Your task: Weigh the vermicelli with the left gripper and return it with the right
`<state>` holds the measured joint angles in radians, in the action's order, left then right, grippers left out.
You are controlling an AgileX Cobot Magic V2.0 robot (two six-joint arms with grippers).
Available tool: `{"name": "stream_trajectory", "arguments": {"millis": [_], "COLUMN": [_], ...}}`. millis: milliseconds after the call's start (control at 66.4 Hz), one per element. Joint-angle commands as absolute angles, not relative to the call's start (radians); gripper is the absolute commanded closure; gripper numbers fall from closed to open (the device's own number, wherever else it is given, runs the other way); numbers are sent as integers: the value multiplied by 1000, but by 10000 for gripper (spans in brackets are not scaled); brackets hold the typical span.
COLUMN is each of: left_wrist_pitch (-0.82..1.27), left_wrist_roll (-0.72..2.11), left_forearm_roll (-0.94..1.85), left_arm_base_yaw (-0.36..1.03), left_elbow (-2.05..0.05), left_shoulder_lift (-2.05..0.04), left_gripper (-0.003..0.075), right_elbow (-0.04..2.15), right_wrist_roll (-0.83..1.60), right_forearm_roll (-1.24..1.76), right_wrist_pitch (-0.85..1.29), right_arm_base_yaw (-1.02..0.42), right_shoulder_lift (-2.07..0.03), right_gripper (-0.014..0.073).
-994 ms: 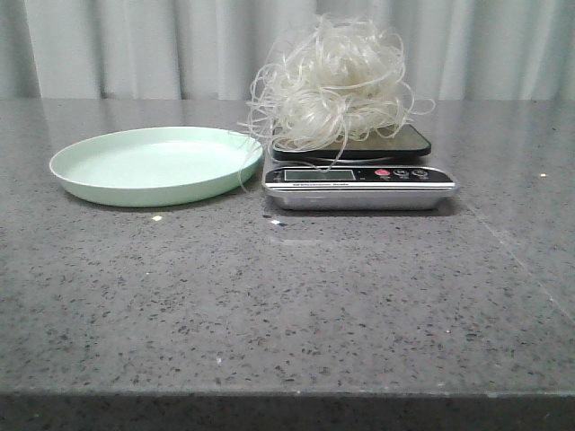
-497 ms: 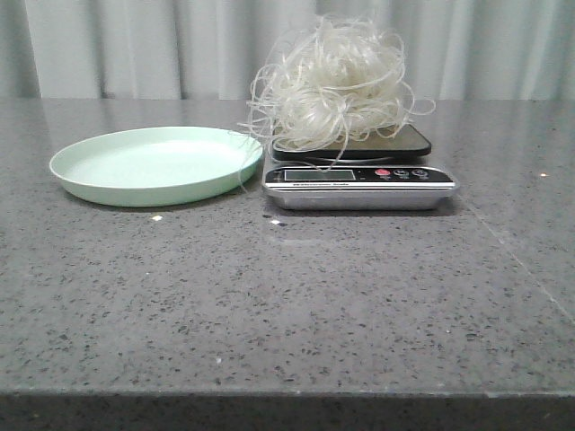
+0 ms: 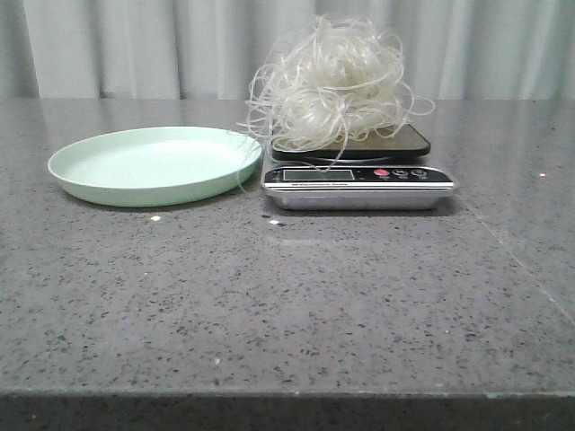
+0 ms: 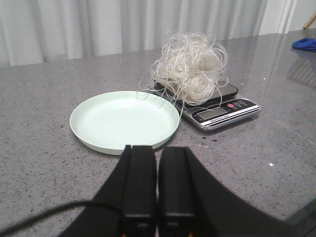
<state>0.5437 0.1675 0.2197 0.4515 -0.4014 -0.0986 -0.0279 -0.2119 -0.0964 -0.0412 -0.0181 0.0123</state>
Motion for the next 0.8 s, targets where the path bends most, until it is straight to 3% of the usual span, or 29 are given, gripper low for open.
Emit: {"name": "stream_trajectory", "arguments": {"millis": [0, 151, 271, 527, 783], "left_wrist_pitch": [462, 462, 462, 462, 462], "left_wrist_roll": [165, 165, 165, 165, 165], "left_forearm_roll": [235, 235, 235, 235, 235], "left_arm_base_yaw": [451, 451, 451, 451, 451], "left_elbow": [-427, -427, -427, -427, -427], "left_shoulder_lift": [-111, -111, -111, -111, -111], "left_gripper": [594, 594, 594, 594, 594], "right_elbow": [-20, -3, 112, 401, 424], "right_wrist_roll": [-214, -214, -214, -214, -214], "right_forearm_roll": [-98, -97, -97, -78, -46], "right_wrist_pitch": [-171, -269, -137, 60, 46], "right_arm_base_yaw": [-14, -14, -15, -15, -18], "right_shoulder_lift": [26, 26, -14, -325, -497], "right_gripper": [427, 427, 427, 427, 427]}}
